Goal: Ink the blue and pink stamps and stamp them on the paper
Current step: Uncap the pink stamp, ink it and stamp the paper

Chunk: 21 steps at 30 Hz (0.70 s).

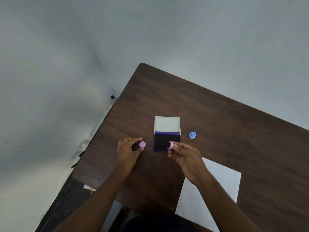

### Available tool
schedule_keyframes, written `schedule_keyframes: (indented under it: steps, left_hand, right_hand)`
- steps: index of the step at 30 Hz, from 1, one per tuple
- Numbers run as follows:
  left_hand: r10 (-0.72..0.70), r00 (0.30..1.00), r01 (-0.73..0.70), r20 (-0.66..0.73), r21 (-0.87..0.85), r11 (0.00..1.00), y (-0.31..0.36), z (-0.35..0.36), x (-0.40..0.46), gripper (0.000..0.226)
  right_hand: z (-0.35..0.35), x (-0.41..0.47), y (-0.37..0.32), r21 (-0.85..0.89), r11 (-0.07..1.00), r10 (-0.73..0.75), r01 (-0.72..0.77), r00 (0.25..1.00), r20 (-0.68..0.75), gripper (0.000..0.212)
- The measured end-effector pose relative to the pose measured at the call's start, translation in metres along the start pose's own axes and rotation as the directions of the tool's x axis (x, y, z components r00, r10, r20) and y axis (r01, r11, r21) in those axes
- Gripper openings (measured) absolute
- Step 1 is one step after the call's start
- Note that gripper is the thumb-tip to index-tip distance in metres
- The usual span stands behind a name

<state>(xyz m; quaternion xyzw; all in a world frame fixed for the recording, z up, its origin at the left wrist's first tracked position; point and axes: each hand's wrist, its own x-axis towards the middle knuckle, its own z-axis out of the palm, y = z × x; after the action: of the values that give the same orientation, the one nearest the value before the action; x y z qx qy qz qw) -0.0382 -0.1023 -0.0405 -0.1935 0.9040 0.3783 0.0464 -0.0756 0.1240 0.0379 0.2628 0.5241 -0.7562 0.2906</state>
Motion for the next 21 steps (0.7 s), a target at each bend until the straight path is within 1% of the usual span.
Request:
schedule_keyframes:
  steps: [3,5,8,11,13,16,21]
  left_hand:
    - [0.033,0.998,-0.037,-0.049,-0.085,0.996,0.018,-0.006,-0.005,0.029]
    - [0.114,0.993,-0.118,-0.030,-0.163,0.980,0.039,-0.012,-0.010,0.028]
    - [0.208,0.977,-0.184,0.051,-0.297,0.937,0.073,-0.023,-0.021,0.037]
    - [0.268,0.961,-0.227,0.066,-0.364,0.904,0.093,-0.030,-0.028,0.044]
    - [0.280,0.959,-0.244,0.038,-0.387,0.889,0.101,-0.032,-0.029,0.045]
    - [0.285,0.958,-0.272,-0.021,-0.373,0.887,0.106,-0.033,-0.030,0.040]
    - [0.294,0.955,-0.292,-0.047,-0.344,0.892,0.107,-0.034,-0.029,0.037]
  right_hand:
    - [0.004,0.000,-0.001,0.066,0.997,0.023,-0.026,0.999,0.048,0.018]
    - [0.006,-0.001,-0.003,0.140,0.988,0.049,-0.066,0.991,0.122,0.024]
    - [0.010,-0.003,-0.004,0.230,0.966,0.061,-0.115,0.972,0.229,0.032]
    - [0.014,-0.003,-0.004,0.287,0.949,0.038,-0.129,0.953,0.302,0.032]
    - [0.016,-0.003,-0.003,0.294,0.948,0.019,-0.123,0.943,0.334,0.033]
    - [0.019,-0.003,-0.002,0.313,0.941,0.004,-0.129,0.929,0.370,0.033]
    - [0.020,-0.005,-0.001,0.342,0.928,0.012,-0.150,0.927,0.374,0.034]
